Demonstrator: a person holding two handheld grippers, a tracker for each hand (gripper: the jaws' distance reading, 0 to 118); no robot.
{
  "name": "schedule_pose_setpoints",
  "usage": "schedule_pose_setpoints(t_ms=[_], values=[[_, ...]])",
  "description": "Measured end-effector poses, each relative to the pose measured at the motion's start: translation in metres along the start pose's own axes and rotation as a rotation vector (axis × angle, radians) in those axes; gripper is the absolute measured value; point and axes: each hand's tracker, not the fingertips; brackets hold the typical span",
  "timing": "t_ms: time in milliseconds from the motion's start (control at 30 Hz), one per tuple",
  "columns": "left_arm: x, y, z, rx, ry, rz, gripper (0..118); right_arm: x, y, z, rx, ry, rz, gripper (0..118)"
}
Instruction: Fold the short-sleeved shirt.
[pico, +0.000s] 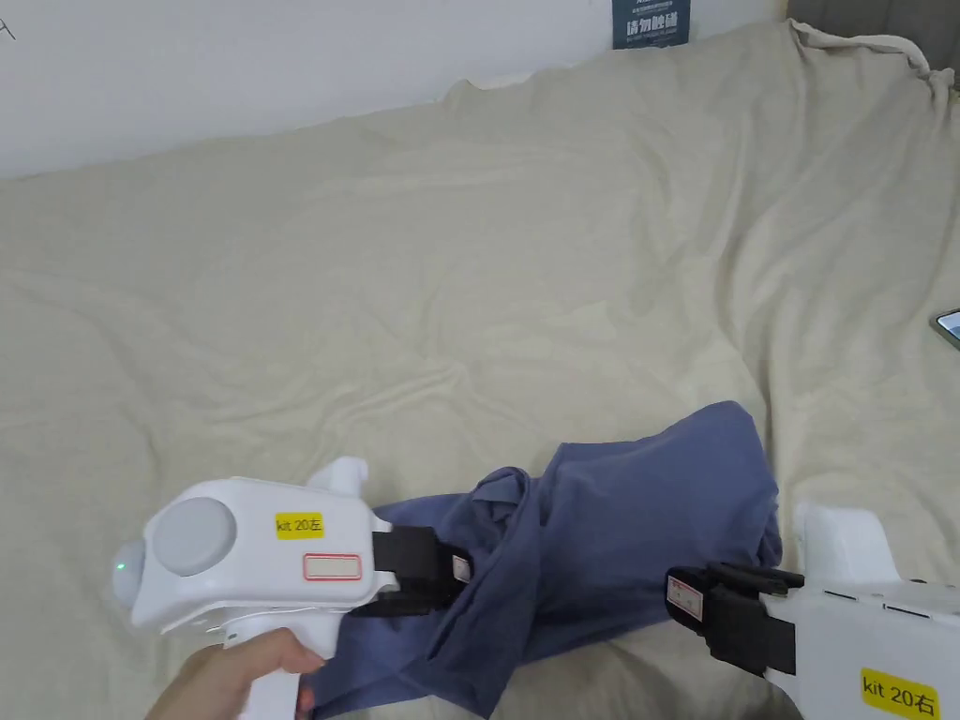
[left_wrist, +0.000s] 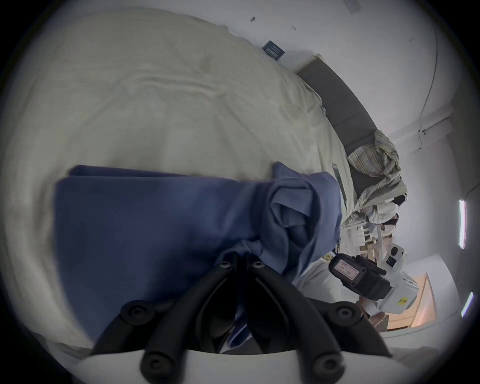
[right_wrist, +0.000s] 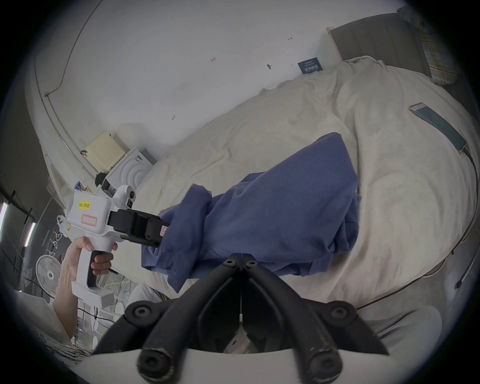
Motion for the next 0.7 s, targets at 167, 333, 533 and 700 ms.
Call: schedule_pose_setpoints(t_ms=[167, 333, 533, 700], values=[[0.031, 0.002, -0.028, -0.05, -0.041, -0.049, 7, 0.002, 0.001, 0.004, 0.005, -0.01, -0.016, 0], [0.041, 0.002, -0.022, -0.053, -0.114, -0.046, 7, 0.002, 0.003, 0.006, 0.011, -0.007, -0.022, 0], [0.037, -0.001, 0.036, 0.059, -0.139, -0.112, 7, -0.009, 0.004, 0.008, 0.009, -0.003, 0.007, 0], [-0.018, -0.01, 0.098, 0.191, -0.138, -0.026, 7, -0.02, 0.005, 0.007, 0.01, -0.002, 0.026, 0]])
